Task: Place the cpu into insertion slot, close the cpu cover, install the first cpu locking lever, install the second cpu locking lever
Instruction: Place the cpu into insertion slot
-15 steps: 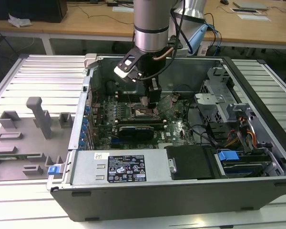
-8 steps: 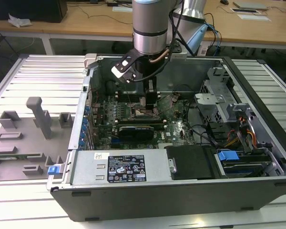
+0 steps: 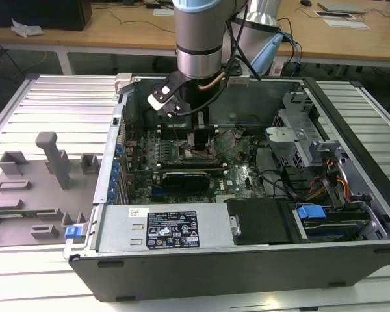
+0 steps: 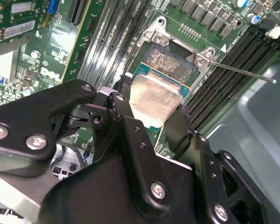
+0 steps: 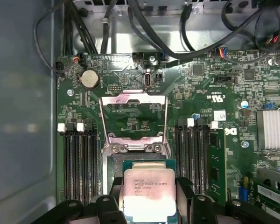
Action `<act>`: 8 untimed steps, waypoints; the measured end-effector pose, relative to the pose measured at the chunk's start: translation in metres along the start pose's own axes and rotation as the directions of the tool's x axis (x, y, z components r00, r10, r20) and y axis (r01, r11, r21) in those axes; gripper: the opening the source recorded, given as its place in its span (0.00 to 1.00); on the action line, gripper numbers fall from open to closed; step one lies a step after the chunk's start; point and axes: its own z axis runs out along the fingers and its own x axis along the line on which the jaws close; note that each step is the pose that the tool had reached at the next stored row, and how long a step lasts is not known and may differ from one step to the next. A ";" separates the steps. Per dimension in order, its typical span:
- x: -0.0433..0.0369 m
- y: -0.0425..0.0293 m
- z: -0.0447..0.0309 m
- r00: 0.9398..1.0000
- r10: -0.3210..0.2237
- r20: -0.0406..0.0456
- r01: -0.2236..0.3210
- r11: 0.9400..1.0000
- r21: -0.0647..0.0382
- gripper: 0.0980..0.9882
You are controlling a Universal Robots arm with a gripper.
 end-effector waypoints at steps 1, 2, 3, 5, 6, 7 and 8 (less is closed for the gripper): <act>0.0000 -0.0001 0.0015 1.000 0.000 -0.001 0.000 1.000 0.000 0.49; -0.0001 -0.0003 0.0043 1.000 -0.001 -0.001 0.001 1.000 0.000 0.49; -0.0002 -0.0005 0.0074 1.000 -0.005 -0.002 0.005 1.000 0.000 0.49; -0.0002 -0.0007 0.0098 1.000 -0.011 -0.002 0.011 1.000 0.000 0.49; -0.0003 -0.0008 0.0112 1.000 -0.012 -0.002 0.012 1.000 0.000 0.49; -0.0003 -0.0009 0.0127 1.000 -0.012 -0.002 0.012 1.000 0.000 0.49; -0.0002 -0.0010 0.0140 1.000 -0.012 -0.002 0.012 1.000 0.000 0.49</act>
